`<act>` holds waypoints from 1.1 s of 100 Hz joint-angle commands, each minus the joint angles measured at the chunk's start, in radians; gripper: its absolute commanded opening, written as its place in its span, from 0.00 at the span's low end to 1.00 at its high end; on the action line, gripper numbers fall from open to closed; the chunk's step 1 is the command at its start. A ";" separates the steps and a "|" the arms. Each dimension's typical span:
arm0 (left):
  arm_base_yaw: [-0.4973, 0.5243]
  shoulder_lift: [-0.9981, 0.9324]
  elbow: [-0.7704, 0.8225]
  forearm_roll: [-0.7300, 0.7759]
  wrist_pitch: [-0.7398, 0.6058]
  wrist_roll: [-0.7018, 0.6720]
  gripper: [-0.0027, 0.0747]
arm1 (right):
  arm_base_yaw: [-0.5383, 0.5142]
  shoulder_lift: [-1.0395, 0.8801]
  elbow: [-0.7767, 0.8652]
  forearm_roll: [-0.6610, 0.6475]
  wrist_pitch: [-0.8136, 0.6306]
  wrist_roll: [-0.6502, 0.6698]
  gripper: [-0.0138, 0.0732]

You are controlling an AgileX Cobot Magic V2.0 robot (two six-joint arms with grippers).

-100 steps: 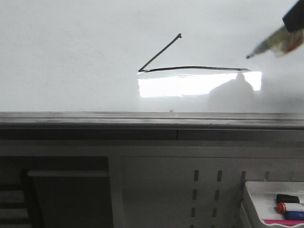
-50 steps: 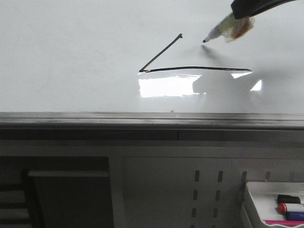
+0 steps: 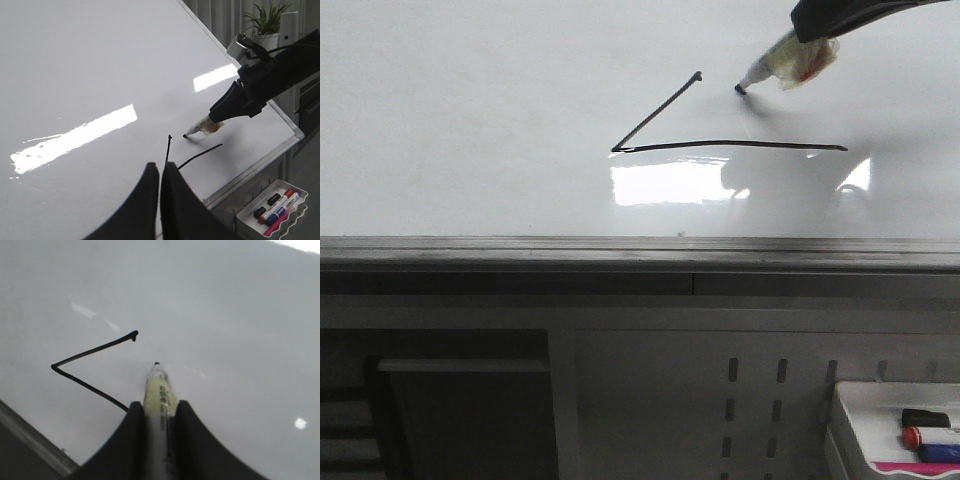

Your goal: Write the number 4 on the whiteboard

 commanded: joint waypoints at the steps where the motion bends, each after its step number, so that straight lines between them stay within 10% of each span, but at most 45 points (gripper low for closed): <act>1: 0.003 0.012 -0.026 -0.030 -0.063 -0.010 0.01 | 0.000 -0.002 -0.028 0.002 0.011 -0.004 0.09; 78: 0.003 0.016 -0.008 -0.030 -0.064 -0.010 0.01 | 0.163 -0.088 0.040 0.067 0.105 -0.004 0.09; 110: 0.003 0.357 0.001 -0.030 0.038 -0.004 0.10 | 0.329 -0.219 0.048 -0.065 0.203 -0.004 0.09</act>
